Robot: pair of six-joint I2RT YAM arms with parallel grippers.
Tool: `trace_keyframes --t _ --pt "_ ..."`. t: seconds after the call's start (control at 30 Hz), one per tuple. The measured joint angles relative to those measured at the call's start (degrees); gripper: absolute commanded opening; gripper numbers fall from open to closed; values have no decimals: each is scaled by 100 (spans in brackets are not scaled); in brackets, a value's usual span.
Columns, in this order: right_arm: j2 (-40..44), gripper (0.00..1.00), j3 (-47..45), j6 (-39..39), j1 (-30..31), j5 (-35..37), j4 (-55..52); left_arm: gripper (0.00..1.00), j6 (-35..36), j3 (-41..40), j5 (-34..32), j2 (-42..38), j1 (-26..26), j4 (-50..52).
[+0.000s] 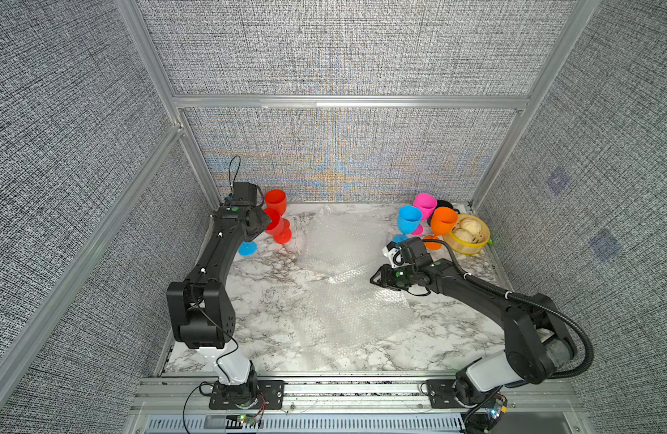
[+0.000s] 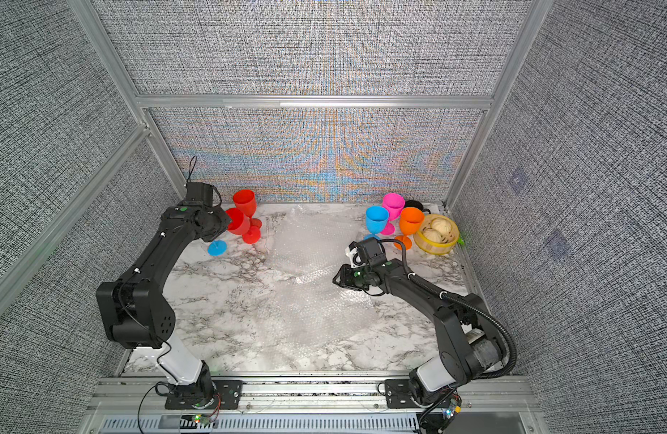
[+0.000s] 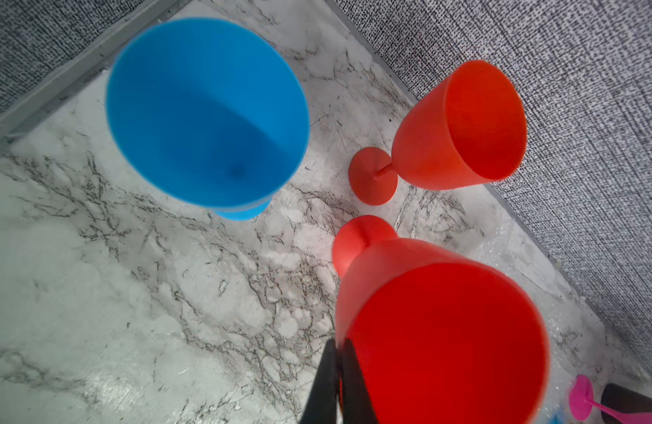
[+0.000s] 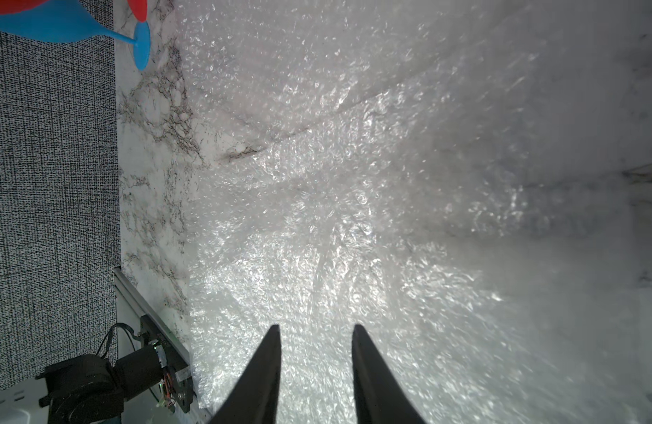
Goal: Unpack wine glasses from bubble wrap
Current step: Place the wine glass at the center of the board.
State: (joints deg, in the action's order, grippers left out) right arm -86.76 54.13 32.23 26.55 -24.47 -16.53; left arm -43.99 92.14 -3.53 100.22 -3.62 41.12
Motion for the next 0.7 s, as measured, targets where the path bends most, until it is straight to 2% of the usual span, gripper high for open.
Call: trace_keyframes --t 0.23,0.7 --pt "-76 35 55 0 0 0 -74 0 -103 310 177 529 199 260" --pt "-114 35 42 2 0 0 -81 0 48 717 564 1014 339 535"
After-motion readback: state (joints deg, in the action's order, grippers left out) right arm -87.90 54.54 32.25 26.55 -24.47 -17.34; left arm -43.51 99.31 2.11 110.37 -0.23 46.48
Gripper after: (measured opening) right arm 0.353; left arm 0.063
